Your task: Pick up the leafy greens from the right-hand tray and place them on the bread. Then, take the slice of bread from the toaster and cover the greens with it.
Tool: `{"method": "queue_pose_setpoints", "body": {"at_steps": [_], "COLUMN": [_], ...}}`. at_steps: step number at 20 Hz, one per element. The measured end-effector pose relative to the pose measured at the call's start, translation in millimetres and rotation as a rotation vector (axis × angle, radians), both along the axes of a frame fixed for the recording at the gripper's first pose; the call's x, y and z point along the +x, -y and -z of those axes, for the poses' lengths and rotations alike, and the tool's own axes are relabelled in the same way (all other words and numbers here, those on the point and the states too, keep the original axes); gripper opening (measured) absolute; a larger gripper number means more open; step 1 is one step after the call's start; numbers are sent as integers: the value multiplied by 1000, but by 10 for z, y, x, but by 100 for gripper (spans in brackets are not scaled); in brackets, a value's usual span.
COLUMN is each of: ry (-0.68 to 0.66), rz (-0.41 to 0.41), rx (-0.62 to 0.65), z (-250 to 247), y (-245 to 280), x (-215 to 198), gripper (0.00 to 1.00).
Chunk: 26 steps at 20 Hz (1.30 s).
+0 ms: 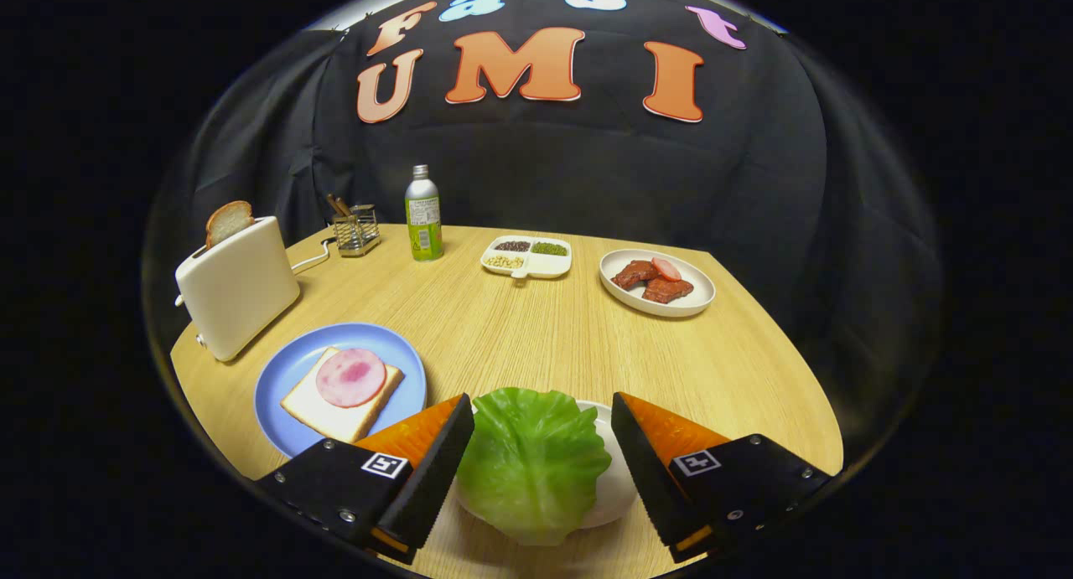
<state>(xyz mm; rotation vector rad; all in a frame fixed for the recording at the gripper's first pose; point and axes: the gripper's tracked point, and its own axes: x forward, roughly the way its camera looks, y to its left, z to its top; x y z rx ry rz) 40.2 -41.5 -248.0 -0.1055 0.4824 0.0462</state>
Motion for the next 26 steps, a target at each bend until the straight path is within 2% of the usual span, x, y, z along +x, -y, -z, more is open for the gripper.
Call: {"method": "queue_pose_setpoints", "body": {"at_steps": [17, 26], "ry": [-143, -211], "rz": [-43, -42], "rx": [-13, 23], "z": [520, 603], "y": [-26, -60], "x": [-115, -133], "gripper": [99, 84]}}
